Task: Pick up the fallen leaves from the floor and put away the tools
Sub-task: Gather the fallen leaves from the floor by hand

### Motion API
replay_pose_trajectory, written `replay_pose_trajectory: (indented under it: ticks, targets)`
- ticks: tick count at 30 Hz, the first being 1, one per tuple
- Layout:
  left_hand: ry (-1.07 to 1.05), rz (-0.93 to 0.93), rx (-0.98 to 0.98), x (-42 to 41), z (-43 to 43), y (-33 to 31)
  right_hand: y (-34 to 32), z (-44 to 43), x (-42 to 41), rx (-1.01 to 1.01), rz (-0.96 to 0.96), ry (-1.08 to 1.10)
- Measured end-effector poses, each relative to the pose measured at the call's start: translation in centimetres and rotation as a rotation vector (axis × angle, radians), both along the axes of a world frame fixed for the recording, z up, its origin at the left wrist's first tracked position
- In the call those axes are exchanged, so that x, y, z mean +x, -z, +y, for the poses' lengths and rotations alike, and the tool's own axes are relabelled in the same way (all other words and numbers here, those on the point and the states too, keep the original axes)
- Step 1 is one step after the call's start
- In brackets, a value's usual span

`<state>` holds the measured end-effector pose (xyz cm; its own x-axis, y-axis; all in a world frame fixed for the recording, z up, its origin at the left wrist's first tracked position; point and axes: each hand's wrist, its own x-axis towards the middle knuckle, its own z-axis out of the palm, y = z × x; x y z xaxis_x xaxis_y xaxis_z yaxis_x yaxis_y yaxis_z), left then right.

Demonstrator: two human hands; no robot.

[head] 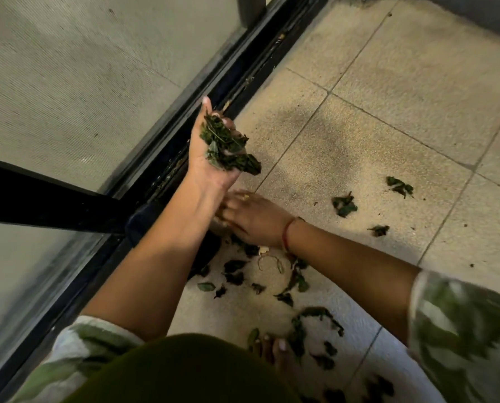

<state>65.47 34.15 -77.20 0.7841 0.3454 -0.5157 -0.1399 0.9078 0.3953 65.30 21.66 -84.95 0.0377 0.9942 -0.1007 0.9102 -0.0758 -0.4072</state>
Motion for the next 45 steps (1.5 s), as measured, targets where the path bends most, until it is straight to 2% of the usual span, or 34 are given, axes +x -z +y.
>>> replay_pose_trajectory:
  ticks: [2,6,10,12,17,20,22,24,26,30,35,38,43,45]
  targets:
    - [-0.006,0.017,-0.015,-0.2,-0.7,0.3,0.8,-3.5,-1.0,0.057,0.014,0.031]
    - [0.002,0.071,-0.035,0.1,-2.3,0.5,-0.1,-6.6,-4.0,0.122,-0.148,0.158]
    - [0.035,0.106,-0.039,0.3,-3.5,0.6,0.4,-5.2,-7.2,0.067,-0.280,-0.017]
    - [0.048,0.136,-0.033,0.4,-3.7,0.5,1.0,-5.2,-7.1,0.075,-0.347,0.001]
    - [0.122,0.134,0.062,0.2,-4.6,0.6,1.0,-8.7,-2.6,0.065,-0.341,0.437]
    - [0.170,0.097,-0.063,0.4,-5.2,1.0,0.9,-11.9,0.4,0.106,-0.312,0.687]
    - [0.159,0.120,-0.066,0.8,-5.6,1.3,0.4,-12.2,1.5,0.135,-0.254,0.762]
    - [0.135,0.119,-0.063,1.2,-5.7,1.5,-0.3,-10.5,1.7,0.132,-0.209,0.675]
    - [0.136,0.096,-0.053,1.3,-5.6,1.5,-0.5,-8.0,1.0,0.092,-0.184,0.495]
    - [0.123,0.074,-0.061,1.3,-4.9,1.8,0.9,-5.8,-0.8,0.015,-0.199,0.228]
    - [0.106,0.090,-0.060,0.6,-5.1,1.5,0.8,-11.5,-1.9,0.229,-0.158,0.283]
    - [0.088,0.124,-0.085,0.5,-5.7,1.5,0.5,-13.2,-3.7,0.192,-0.219,0.333]
    - [0.136,0.159,-0.112,1.3,-6.7,1.5,1.8,-12.0,-6.1,0.212,-0.296,0.198]
    - [0.142,0.141,-0.118,1.5,-6.8,1.7,1.6,-12.5,-4.1,0.134,-0.344,0.324]
